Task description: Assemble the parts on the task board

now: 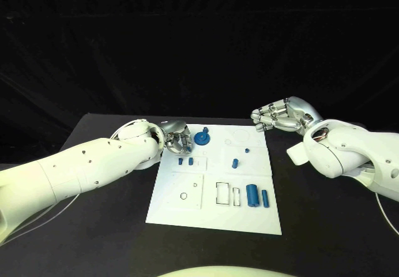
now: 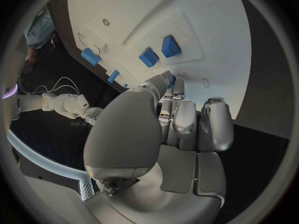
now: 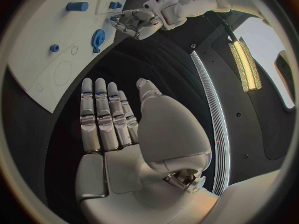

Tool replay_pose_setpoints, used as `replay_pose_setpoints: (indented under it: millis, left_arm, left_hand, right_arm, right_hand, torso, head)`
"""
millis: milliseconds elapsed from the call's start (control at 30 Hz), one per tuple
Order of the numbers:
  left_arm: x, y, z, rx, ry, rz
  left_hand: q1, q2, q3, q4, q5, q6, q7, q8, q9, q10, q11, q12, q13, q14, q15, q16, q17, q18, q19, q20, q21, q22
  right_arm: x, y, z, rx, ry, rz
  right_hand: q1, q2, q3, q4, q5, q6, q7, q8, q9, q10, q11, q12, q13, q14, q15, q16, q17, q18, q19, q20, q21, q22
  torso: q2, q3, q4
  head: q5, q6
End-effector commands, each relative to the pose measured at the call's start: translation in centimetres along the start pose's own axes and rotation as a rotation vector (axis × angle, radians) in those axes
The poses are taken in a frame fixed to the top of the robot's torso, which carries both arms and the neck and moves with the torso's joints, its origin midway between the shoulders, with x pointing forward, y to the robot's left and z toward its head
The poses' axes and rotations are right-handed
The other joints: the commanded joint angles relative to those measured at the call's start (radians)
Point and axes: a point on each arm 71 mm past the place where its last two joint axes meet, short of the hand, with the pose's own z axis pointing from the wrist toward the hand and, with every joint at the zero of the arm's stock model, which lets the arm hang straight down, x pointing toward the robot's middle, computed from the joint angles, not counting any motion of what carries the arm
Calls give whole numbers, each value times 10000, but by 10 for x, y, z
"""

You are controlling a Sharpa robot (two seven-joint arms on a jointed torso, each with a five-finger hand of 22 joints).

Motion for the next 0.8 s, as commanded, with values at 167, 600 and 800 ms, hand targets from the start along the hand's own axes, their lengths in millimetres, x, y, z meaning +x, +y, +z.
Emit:
replay_pose_setpoints:
  millis: [167,600,800]
  left_arm:
    - [4,0,1,-63,470,66]
    - [5,1,1,-136,541,112]
    - [5,2,1,-175,529,109]
  left_hand:
    - [-102,16,11,-51,-50,66,-15,-61,3,35,1,-30,-12,-13,14,-65,-9,-184,2,-20,-39,49]
    - [-115,15,12,-55,-67,64,-12,-78,-4,41,5,-54,-11,-25,18,-75,-32,-182,-6,-17,-47,41]
    - [-171,-16,11,-64,-82,-52,31,-203,-56,33,37,-152,-11,-51,40,-84,-82,-179,-23,-2,-64,26]
  right_arm:
    - [1,1,0,-79,111,2]
    - [1,1,0,-80,115,4]
    - [1,1,0,-76,110,4]
  right_hand:
    - [-59,51,61,5,51,-74,-2,8,14,-66,-5,46,-16,-29,-1,-14,-10,72,-45,-12,11,-10]
    - [-59,51,61,5,51,-74,-2,8,14,-66,-5,46,-16,-29,-1,-14,-10,72,-45,-12,11,-10]
    - [-59,51,61,5,51,-74,-2,8,14,-66,-5,46,-16,-29,-1,-14,-10,72,-45,-12,11,-10]
  torso:
    - [0,-2,0]
    - [0,-2,0]
    - [0,-1,3]
  head:
    - [5,-25]
    - [-6,-24]
    - [-8,-29]
